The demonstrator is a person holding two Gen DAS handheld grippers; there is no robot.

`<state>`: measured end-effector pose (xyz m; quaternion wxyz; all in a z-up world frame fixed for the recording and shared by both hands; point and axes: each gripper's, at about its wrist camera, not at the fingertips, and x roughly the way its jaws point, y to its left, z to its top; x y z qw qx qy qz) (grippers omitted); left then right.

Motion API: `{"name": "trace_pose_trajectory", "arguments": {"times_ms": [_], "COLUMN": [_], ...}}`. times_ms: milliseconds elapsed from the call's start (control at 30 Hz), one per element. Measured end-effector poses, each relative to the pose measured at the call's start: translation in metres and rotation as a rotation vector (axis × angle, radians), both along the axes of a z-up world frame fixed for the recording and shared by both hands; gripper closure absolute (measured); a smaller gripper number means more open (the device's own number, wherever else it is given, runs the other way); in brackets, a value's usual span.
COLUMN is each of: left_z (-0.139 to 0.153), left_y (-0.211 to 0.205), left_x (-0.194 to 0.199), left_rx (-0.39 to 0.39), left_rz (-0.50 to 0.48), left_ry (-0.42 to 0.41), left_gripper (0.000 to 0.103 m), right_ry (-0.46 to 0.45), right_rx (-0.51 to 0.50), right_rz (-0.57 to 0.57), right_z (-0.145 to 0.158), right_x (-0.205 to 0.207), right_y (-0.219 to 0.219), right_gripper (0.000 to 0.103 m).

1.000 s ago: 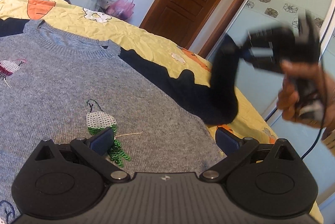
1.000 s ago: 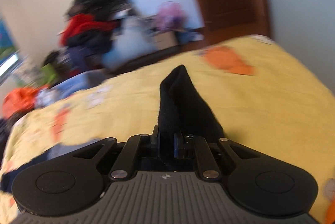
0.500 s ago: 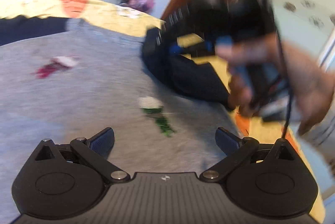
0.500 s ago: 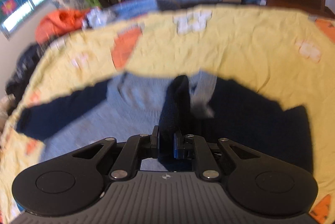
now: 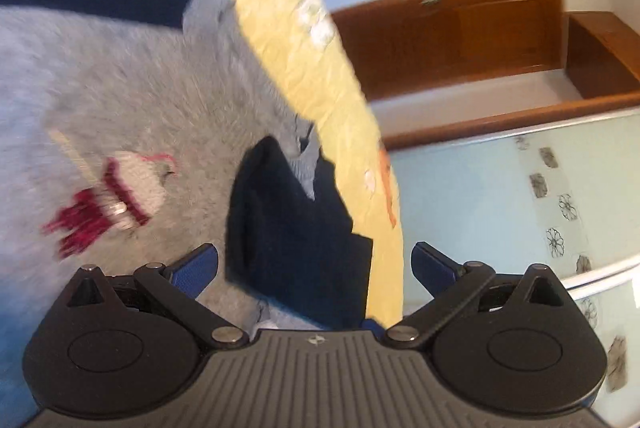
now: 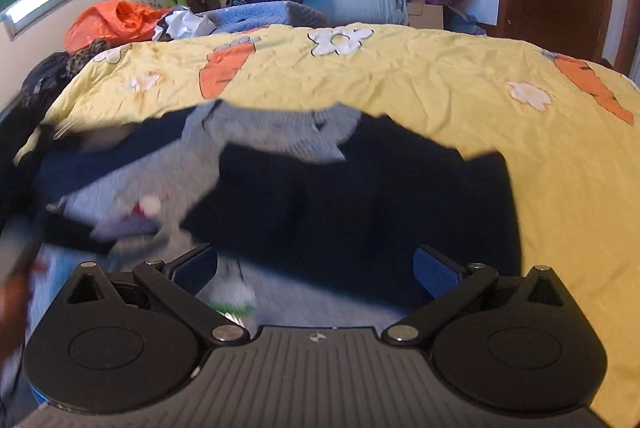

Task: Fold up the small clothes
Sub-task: 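Lay the sleeve across the grey body with the right gripper while the left gripper grasps the sweater side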

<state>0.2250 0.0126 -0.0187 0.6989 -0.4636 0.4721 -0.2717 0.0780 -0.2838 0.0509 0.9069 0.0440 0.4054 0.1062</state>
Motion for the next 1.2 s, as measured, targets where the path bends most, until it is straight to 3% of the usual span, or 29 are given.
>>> {"name": "trace_pose_trajectory", "arguments": {"times_ms": [100,233,333,400,433,467,567,767,800,833,867,900,967,1200], "left_z": [-0.007,-0.012,-0.019,-0.017,-0.019,-0.021,-0.022,-0.025,-0.024,-0.022,-0.021,-0.020,-0.015,0.010], "left_y": [-0.015,-0.030,-0.033,-0.037,-0.040,-0.042,-0.044,-0.033,-0.031,-0.028,-0.026,-0.023,-0.018,0.026], "left_x": [0.023,0.044,0.051,0.052,0.054,0.055,0.050,0.039,0.038,0.037,0.037,0.035,0.033,0.021], "left_rx": [0.043,-0.017,-0.045,-0.043,-0.034,-0.005,0.084,0.096,0.083,0.084,0.073,0.056,0.055,0.000], "left_rz": [-0.024,-0.063,-0.031,-0.047,-0.057,-0.065,-0.076,-0.074,-0.072,-0.070,-0.069,-0.072,-0.074,-0.047], "left_ry": [0.074,0.156,0.207,0.214,0.236,0.245,0.202,0.143,0.123,0.114,0.110,0.100,0.078,-0.003], "left_gripper": [0.000,0.000,0.000,0.028,0.076,0.096,0.097,0.097,0.097,0.097,0.097,0.097,0.097,0.097], "right_ry": [-0.023,-0.036,-0.031,-0.037,-0.039,-0.036,-0.051,0.037,0.063,0.078,0.054,0.068,0.044,-0.063], "right_rx": [0.009,0.025,0.075,0.112,0.136,0.160,0.215,-0.034,-0.056,-0.060,-0.055,-0.005,0.053,0.068], "right_rz": [-0.027,-0.053,-0.052,-0.060,-0.065,-0.061,-0.041,-0.184,-0.175,-0.168,-0.191,-0.208,-0.225,-0.173], "right_z": [-0.005,-0.007,-0.008,-0.010,-0.011,-0.011,-0.009,-0.023,-0.030,-0.036,-0.035,-0.033,-0.026,0.013], "right_x": [-0.001,0.010,0.011,0.008,0.007,0.006,0.014,0.076,0.084,0.088,0.088,0.089,0.084,0.066], "right_y": [-0.014,-0.027,-0.039,-0.046,-0.050,-0.053,-0.060,-0.059,-0.057,-0.056,-0.056,-0.059,-0.059,-0.030], "right_gripper": [0.000,0.000,0.000,0.000,0.000,0.000,0.001,0.006,0.022,0.058,0.076,0.087,0.089,0.090]}}
